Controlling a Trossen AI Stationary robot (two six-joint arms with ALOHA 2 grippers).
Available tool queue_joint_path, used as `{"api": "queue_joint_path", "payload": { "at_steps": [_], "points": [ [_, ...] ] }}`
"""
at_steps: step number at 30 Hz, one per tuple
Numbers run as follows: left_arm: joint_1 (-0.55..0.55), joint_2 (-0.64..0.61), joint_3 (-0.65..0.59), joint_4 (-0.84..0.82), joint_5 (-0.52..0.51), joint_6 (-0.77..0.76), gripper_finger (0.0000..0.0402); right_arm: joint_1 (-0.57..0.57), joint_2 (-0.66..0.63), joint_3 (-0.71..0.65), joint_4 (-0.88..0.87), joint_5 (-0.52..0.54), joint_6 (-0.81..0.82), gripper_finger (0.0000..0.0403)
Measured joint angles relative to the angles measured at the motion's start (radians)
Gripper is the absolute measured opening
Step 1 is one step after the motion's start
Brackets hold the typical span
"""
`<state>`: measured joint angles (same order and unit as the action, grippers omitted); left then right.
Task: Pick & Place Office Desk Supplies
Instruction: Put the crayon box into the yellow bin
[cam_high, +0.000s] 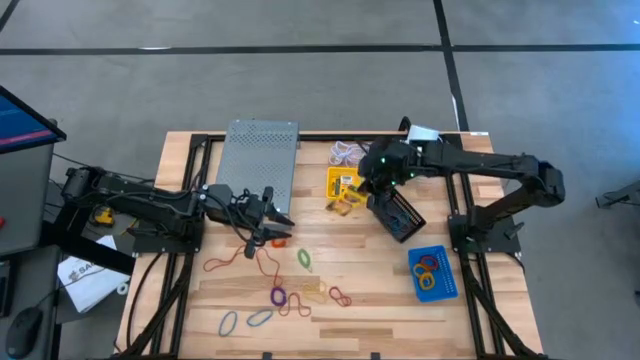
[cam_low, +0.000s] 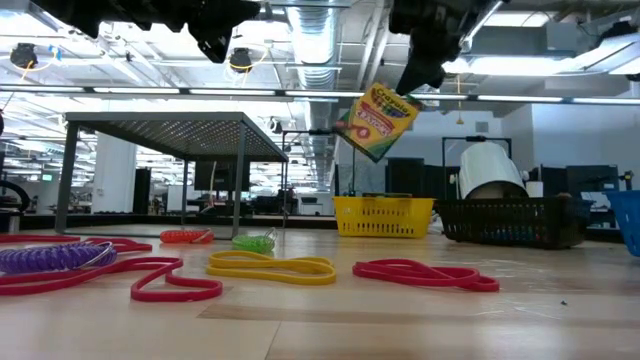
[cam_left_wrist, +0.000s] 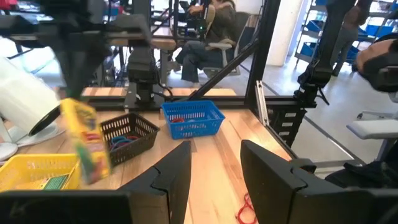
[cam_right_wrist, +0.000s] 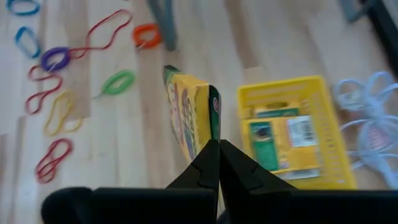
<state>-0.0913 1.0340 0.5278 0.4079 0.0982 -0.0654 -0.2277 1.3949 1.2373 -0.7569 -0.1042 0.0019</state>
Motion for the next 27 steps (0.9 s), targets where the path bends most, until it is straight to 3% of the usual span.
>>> {"api": "queue_joint_path", "payload": {
  "at_steps": [13, 27],
  "points": [
    [0.010, 0.000, 0.000, 0.050, 0.000, -0.021, 0.0135, -0.176, 0.000, 0.000, 0.049, -0.052, -0.077, 0.0000],
    [0.040, 0.000, 0.000, 0.044, 0.000, -0.019, 0.0135, -0.208, 0.108, 0.000, 0.051, -0.056, -0.104, 0.0000]
  ]
}}
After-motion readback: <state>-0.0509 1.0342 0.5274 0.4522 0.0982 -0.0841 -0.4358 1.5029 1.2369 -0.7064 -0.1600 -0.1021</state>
